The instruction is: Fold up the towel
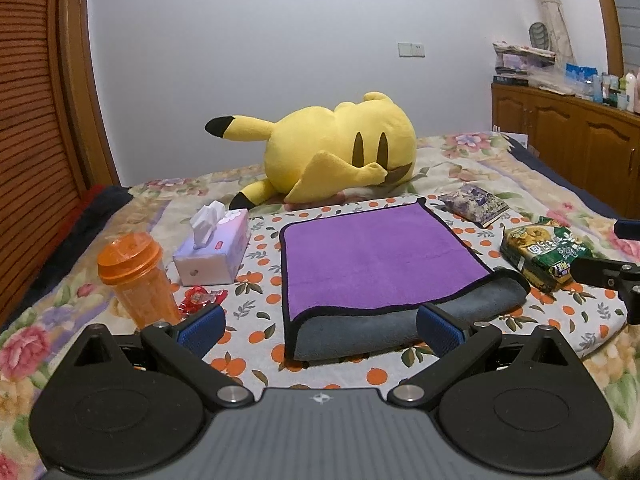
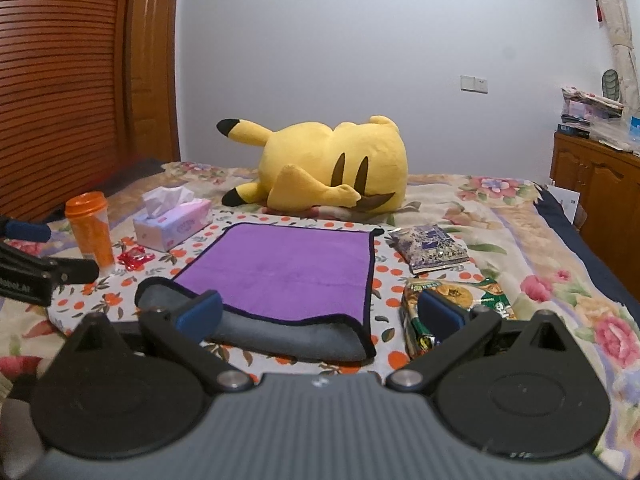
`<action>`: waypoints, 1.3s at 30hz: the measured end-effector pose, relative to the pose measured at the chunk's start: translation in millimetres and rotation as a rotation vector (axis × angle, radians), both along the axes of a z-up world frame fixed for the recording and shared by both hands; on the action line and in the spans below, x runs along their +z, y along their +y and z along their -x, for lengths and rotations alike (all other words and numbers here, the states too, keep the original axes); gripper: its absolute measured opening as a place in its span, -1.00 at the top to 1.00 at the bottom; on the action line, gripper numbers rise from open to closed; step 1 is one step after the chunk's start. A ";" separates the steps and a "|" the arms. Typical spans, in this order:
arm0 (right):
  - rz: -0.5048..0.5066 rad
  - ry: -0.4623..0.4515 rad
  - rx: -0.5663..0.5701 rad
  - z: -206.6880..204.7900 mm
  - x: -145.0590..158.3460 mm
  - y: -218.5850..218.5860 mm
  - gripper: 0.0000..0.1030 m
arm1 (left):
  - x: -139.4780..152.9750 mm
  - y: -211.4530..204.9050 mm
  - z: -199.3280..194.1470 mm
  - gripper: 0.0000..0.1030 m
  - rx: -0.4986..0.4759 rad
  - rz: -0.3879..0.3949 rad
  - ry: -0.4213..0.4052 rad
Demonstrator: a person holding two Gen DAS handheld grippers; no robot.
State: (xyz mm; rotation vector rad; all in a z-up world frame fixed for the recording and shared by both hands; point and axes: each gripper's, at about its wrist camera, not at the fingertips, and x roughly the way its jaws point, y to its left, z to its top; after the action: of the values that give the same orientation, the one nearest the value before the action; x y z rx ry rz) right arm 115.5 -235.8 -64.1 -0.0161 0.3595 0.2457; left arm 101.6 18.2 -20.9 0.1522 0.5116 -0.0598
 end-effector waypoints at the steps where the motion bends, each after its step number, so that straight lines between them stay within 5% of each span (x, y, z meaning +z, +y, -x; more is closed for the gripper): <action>1: -0.001 0.002 0.001 -1.9 -0.2 0.7 -1.00 | -0.1 0.9 -1.3 -1.00 0.000 0.003 -0.001; 27: 0.006 0.098 0.073 -56.9 -13.3 6.4 -0.98 | -26.8 5.3 -57.3 -0.46 -0.095 -0.073 0.081; 31: -0.002 0.122 0.079 -67.8 -16.7 4.1 -0.70 | -35.6 8.0 -70.4 -0.40 -0.101 -0.075 0.123; 39: -0.010 0.181 0.084 -84.7 -28.6 -1.5 -0.70 | -51.9 20.4 -95.0 -0.36 -0.084 -0.051 0.191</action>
State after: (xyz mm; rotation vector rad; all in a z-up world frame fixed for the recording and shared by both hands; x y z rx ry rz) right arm 200.2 -237.2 -92.7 0.0010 0.5389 0.3329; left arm 196.6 38.6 -72.8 0.2188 0.6974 -0.1443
